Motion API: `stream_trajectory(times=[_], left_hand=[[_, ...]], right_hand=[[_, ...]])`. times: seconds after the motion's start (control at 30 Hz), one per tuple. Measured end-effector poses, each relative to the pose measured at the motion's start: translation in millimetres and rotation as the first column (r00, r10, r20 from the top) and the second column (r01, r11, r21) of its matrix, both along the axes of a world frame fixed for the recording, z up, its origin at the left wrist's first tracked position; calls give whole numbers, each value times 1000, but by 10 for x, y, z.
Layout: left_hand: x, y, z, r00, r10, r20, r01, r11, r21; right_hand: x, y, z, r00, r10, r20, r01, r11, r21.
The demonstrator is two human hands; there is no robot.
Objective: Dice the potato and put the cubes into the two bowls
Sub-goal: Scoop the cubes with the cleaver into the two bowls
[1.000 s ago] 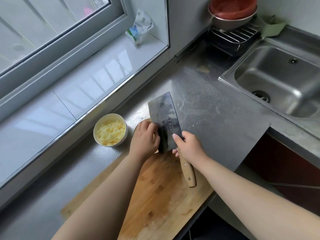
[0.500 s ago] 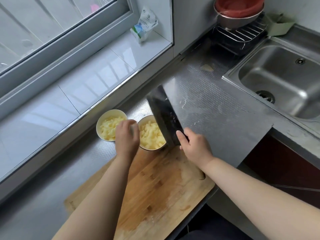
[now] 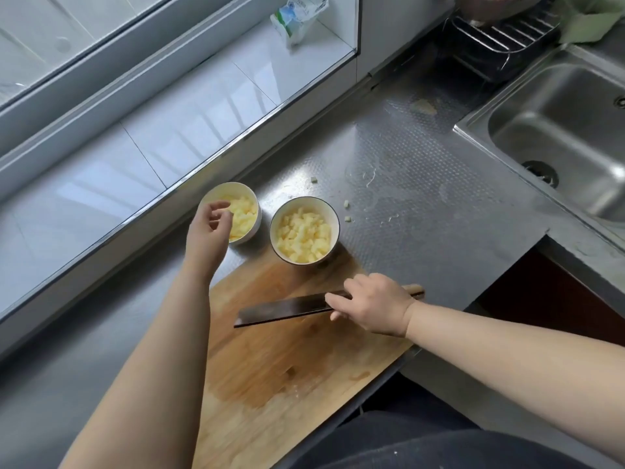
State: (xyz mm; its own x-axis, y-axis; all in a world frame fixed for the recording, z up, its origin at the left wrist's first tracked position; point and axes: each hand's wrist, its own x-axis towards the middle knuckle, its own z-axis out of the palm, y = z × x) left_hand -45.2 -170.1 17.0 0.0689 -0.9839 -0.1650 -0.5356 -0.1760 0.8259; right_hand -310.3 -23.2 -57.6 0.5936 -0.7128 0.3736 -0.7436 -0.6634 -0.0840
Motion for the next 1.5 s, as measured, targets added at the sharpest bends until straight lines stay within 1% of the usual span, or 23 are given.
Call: stream_trajectory(times=[0.13, 0.33, 0.43, 0.47, 0.5, 0.53, 0.57, 0.6, 0.63, 0.67, 0.7, 0.73, 0.77, 0.8, 0.87, 0.97, 1.07, 1.17, 1.23, 1.3, 1.33, 1.43, 1.5], left_hand=[[-10, 49, -32, 996, 40, -85, -34, 997, 65], [-26, 0, -69, 999, 0, -38, 3, 997, 74], [-56, -64, -75, 999, -15, -37, 19, 995, 93], [-67, -80, -80, 999, -14, -32, 17, 995, 98], [-82, -100, -93, 1000, -9, -28, 12, 995, 100], [-101, -119, -99, 1000, -4, -24, 6, 995, 102], [-123, -155, -113, 1000, 5, -27, -2, 995, 104], [-149, -178, -118, 1000, 8, -30, -5, 994, 106], [-186, -182, -124, 1000, 5, -30, -2, 994, 107], [-222, -205, -132, 1000, -2, -24, 4, 994, 107], [-264, -228, -142, 1000, -13, -16, 14, 994, 106], [-308, -251, -153, 1000, -23, -2, 23, 994, 108], [-354, -285, -175, 1000, -25, 11, 24, 994, 108], [-388, -293, -181, 999, -31, 21, 29, 994, 105], [-454, -360, -199, 999, -30, 26, 27, 994, 105], [-521, -460, -228, 999, -33, 32, 29, 994, 109], [-552, -507, -217, 999, -35, 33, 32, 996, 86], [-553, -540, -210, 997, -55, 46, 51, 996, 73], [-559, -547, -197, 997, -62, 46, 59, 997, 59], [-592, -533, -216, 999, -51, 14, 51, 998, 40], [-614, -515, -230, 999, -48, 6, 48, 998, 34], [-706, -450, -269, 998, -67, -22, 68, 996, 59], [-770, -405, -283, 995, -87, -38, 90, 993, 76]], right_hand=[[75, -24, -79, 999, -20, -42, 23, 997, 75], [55, 92, -406, 991, 4, -135, 31, 966, 257], [16, 73, -477, 989, 58, -139, -21, 967, 252], [10, 51, -472, 990, 74, -119, -42, 968, 247], [-5, -8, -459, 995, 52, -85, -27, 963, 268], [-25, -91, -446, 999, -18, -39, 28, 958, 286], [-68, -215, -442, 992, -128, 9, 119, 946, 301], [-125, -362, -404, 963, -262, 64, 227, 916, 331], [-190, -500, -336, 907, -404, 115, 334, 860, 385], [-257, -675, -273, 836, -529, 144, 415, 782, 466], [-309, -856, -202, 772, -618, 147, 451, 696, 558], [-338, -1051, -126, 732, -667, 142, 455, 632, 627], [-353, -1274, -85, 718, -684, 129, 451, 598, 663], [-335, -1467, -65, 724, -679, 121, 437, 587, 682], [-276, -1877, -93, 779, -619, 97, 383, 592, 709], [-182, -2363, -264, 874, -486, -15, 340, 590, 732], [-137, -2680, -384, 945, -314, -92, 279, 628, 727], [-67, -2825, -418, 969, -166, -184, 248, 643, 724], [-49, -2781, -397, 962, -88, -258, 246, 684, 687], [-121, -2612, -393, 961, -90, -260, 246, 705, 665], [-184, -2499, -397, 962, -120, -246, 258, 694, 672], [-346, -2132, -384, 947, -199, -253, 321, 620, 716], [-392, -1939, -386, 936, -238, -260, 352, 588, 728]])
